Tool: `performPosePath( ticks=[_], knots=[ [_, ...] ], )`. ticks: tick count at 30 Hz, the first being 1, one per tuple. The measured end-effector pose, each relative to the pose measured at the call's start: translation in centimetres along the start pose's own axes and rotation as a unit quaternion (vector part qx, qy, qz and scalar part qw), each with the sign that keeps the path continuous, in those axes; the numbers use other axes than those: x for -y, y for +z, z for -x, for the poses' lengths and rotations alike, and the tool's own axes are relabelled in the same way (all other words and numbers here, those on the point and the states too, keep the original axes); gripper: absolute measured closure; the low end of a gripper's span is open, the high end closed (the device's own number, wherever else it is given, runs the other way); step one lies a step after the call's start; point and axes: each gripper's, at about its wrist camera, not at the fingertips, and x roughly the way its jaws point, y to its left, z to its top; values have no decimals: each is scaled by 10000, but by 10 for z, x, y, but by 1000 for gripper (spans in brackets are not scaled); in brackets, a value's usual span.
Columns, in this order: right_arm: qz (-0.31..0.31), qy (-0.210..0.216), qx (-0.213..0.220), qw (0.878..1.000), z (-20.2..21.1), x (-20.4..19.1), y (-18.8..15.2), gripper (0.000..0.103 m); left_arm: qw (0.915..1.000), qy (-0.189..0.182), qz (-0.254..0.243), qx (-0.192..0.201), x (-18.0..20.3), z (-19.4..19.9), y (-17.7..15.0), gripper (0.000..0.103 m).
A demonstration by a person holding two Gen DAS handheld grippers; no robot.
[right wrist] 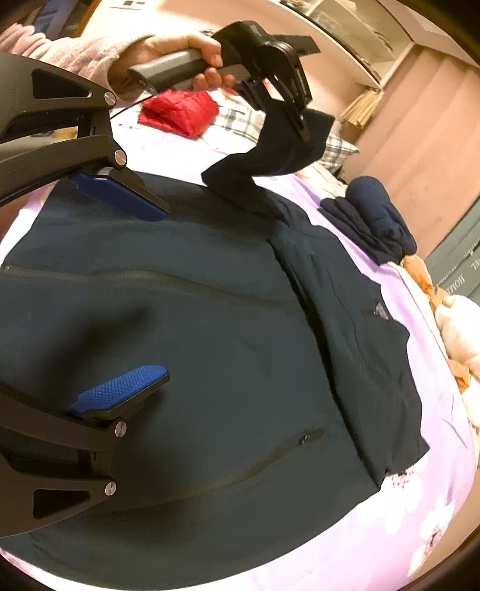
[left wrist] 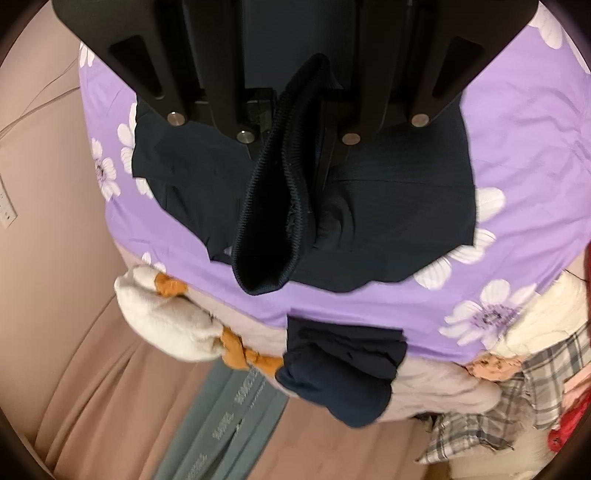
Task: Fold large clothes
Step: 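Carry the sleeve across the jacket body with the left gripper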
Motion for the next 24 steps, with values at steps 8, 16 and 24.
performPosePath(
  ticks=[8,16,24],
  knots=[
    [-201,-89,98,9997,14,22,1,23,9982,175,-120,-560,36,-65,-30,72],
    [-388,-158,86,9991,16,37,1,23,9917,-719,-585,-887,75,-82,-54,29],
    [-185,292,-24,9994,-4,17,25,23,9936,-977,-259,-503,2,-23,-46,28]
  ],
)
